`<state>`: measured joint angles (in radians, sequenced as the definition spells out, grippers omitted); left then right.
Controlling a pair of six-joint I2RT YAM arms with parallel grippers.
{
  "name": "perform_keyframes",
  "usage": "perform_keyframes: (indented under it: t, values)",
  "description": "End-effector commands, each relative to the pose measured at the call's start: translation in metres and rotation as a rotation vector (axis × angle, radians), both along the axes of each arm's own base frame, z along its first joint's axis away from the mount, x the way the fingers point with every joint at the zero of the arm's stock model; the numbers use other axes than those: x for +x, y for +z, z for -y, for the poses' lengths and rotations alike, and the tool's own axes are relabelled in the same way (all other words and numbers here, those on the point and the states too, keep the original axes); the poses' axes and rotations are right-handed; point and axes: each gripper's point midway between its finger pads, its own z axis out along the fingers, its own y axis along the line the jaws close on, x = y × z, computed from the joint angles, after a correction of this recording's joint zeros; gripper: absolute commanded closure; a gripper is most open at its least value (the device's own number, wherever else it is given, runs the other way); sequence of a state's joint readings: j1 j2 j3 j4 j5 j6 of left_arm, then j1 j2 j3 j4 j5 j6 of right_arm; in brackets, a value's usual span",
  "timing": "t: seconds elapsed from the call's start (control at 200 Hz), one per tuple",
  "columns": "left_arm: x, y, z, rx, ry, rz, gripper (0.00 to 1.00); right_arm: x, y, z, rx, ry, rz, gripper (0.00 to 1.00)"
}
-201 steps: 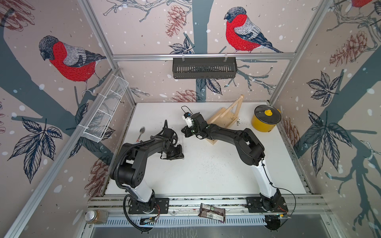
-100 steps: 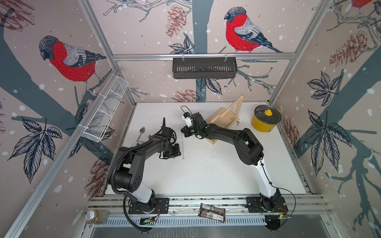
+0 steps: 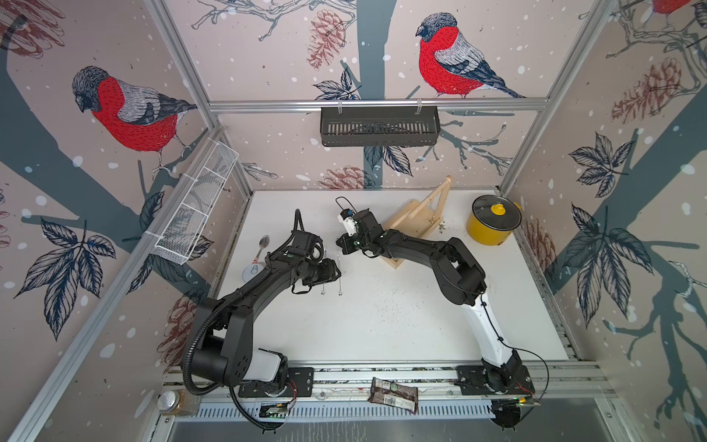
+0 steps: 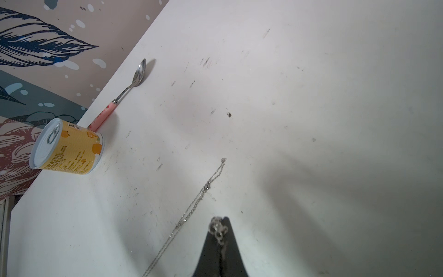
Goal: Take the necklace off the jewelry display stand
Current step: Place the necklace at the center of the board.
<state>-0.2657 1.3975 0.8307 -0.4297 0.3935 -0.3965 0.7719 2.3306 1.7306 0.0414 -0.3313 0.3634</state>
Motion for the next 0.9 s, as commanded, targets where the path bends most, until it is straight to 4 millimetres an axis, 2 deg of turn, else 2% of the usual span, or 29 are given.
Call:
perform_keyframes:
  t: [0.0, 0.15, 0.17, 0.2, 0.64, 0.89]
  values:
    - [0.001, 0.008, 0.004, -0.035, -0.003, 0.018, 0.28, 0.003, 0.003, 0.0, 0.001, -0.003, 0.013, 0.97]
    - [0.0, 0.011, 0.004, -0.043, 0.002, 0.032, 0.24, 0.006, -0.001, 0.0, -0.006, -0.005, 0.008, 0.97]
    - [0.0, 0.011, 0.005, -0.044, 0.001, 0.032, 0.07, 0.007, -0.001, 0.0, -0.007, -0.006, 0.008, 0.97]
    - [0.0, 0.011, 0.005, -0.045, 0.0, 0.033, 0.04, 0.008, -0.001, 0.001, -0.006, -0.008, 0.008, 0.97]
    - [0.0, 0.009, 0.001, -0.091, 0.033, 0.031, 0.03, 0.015, -0.01, 0.006, -0.023, -0.018, 0.0, 0.97]
    - [0.001, 0.012, -0.011, -0.187, 0.09, 0.026, 0.03, 0.013, -0.001, 0.005, -0.015, -0.005, 0.012, 0.97]
